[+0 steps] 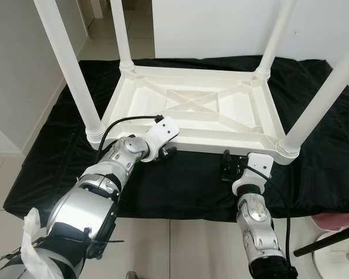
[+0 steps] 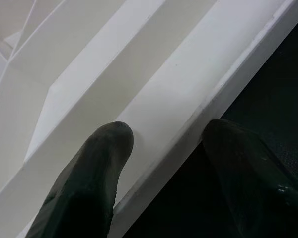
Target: Building children table
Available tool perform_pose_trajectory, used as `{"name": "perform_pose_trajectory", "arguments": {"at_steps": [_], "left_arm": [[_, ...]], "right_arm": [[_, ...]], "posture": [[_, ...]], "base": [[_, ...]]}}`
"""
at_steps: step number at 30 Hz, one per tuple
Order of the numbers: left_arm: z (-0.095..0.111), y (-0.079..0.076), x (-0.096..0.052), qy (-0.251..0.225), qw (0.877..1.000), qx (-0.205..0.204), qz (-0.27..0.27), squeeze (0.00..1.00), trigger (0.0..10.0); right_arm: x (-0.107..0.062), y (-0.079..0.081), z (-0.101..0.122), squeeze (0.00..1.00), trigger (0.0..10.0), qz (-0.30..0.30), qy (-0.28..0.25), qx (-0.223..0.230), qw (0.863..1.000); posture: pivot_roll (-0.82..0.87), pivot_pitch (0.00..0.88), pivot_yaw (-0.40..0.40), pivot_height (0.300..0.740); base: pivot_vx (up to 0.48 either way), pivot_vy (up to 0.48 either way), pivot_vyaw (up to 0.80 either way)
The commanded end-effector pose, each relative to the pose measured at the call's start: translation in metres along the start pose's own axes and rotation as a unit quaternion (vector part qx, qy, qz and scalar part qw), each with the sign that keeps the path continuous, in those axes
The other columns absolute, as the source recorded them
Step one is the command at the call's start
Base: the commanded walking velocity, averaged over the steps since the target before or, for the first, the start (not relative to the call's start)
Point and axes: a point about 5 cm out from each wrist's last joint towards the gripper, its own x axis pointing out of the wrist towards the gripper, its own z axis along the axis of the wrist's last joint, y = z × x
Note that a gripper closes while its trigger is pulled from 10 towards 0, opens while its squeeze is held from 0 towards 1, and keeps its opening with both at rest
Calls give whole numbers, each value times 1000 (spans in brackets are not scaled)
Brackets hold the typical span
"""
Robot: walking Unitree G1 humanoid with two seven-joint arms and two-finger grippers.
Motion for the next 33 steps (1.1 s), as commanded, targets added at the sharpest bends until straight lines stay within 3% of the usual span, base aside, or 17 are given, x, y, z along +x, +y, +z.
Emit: {"name": "perform_pose_trajectory", "arguments": {"at_steps": [1,2,3,6,7,8,15,16,21,24,25,26,27,29,30,33], "left_arm": [[-4,-1,0,10,1000,-8,-8,0,10000],[-3,-1,0,9,1000,-7,-11,0,10000],[-2,0,0,9,1000,-9,-17,0,3451],[-1,0,0,8,999,-17,-28,0,3255],[0,-1,0,7,999,-21,-39,0,824],[2,-1,0,5,998,-22,-50,0,196],[6,-5,0,7,995,-10,-96,0,902],[6,-7,0,5,994,-7,-107,0,0],[4,-10,-2,-1,991,4,-136,0,824],[3,-10,-3,-3,990,3,-141,0,824],[-1,-12,-4,-3,988,9,-151,0,157],[-1,-12,-4,-3,988,9,-151,0,157],[-7,-14,-6,-1,987,13,-157,0,1686],[-11,-17,-7,-4,986,18,-165,0,1922],[-16,-24,-7,-11,984,16,-177,0,10000],[-20,-33,-8,-25,982,7,-189,0,10000]], "right_arm": [[-3,-1,-2,0,10000,-1,9,-3,1000],[-4,-1,-3,0,10000,-1,10,-3,1000],[-5,-1,-3,0,10000,-1,12,-4,1000],[-5,-2,-3,0,10000,0,12,-6,1000],[-5,-2,-2,0,10000,0,13,-8,1000],[-5,-3,-2,0,10000,0,13,-8,1000],[-4,-3,1,0,10000,-2,12,-11,1000],[-4,-3,1,0,10000,-2,12,-11,1000],[-7,-4,0,0,10000,-7,14,-11,1000],[-7,-5,0,0,10000,-8,15,-11,1000],[-8,-5,0,0,10000,-11,15,-11,1000],[-8,-5,0,0,10000,-11,15,-11,1000],[-8,-6,0,0,10000,-13,15,-11,1000],[-7,-7,0,0,10000,-15,15,-11,1000],[-7,-6,0,0,10000,-13,16,-10,1000],[-6,-3,-1,0,10000,-8,17,-9,1000]], "posture": [[-69,148,60,740],[-69,148,60,740],[-73,150,58,740],[-77,150,59,740],[-77,150,58,740],[-77,150,58,740],[-83,150,64,740],[-83,150,65,740],[-90,147,77,740],[-92,146,78,740],[-90,145,79,740],[-90,145,79,740],[-89,143,80,740],[-85,143,80,740],[-77,140,71,740],[-73,138,66,740]], "base": [[0,0,0],[0,0,0],[0,0,0],[0,0,0],[0,0,0],[0,0,0],[0,0,0],[0,0,0],[0,0,0],[0,0,0],[0,0,0],[0,0,0],[0,0,0],[0,0,0],[0,0,0],[0,0,0]]}}
